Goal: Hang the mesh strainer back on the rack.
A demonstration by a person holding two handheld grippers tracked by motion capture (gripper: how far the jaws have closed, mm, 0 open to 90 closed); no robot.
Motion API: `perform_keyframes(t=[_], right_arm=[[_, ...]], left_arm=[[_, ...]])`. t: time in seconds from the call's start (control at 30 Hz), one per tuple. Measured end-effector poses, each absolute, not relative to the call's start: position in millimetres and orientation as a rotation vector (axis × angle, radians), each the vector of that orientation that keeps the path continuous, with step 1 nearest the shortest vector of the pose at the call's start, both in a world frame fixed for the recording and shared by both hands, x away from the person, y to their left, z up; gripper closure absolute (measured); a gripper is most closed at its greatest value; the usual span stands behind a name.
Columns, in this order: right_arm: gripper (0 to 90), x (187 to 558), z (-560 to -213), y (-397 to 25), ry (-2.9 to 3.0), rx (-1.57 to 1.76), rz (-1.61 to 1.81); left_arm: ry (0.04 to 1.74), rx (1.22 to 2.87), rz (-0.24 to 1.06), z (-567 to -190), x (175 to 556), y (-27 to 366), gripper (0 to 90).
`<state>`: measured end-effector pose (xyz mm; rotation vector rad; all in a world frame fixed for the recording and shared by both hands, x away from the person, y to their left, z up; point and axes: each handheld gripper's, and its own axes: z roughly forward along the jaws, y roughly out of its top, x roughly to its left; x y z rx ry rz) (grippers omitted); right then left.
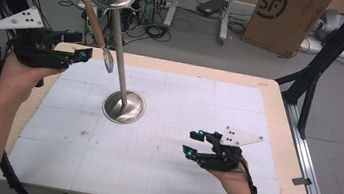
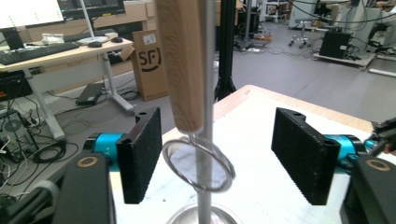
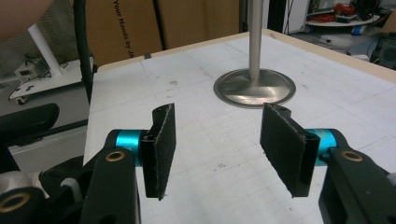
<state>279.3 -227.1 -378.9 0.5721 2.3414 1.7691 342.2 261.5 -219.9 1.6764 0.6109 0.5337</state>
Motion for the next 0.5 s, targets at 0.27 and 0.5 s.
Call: perform_keyframes(t=[0.27, 0.5], right_arm=[[45.0, 279.0, -378.8, -227.4, 2.336, 0.572, 1.771], [44.9, 278.7, -378.6, -229.1, 2.332, 0.578, 1.77]], left_arm=[[0.557, 1.693, 0.491, -230.2, 325.6, 254.1, 29.8], [0.511, 1.716, 0.452, -239.9, 318.4, 240.5, 27.4]])
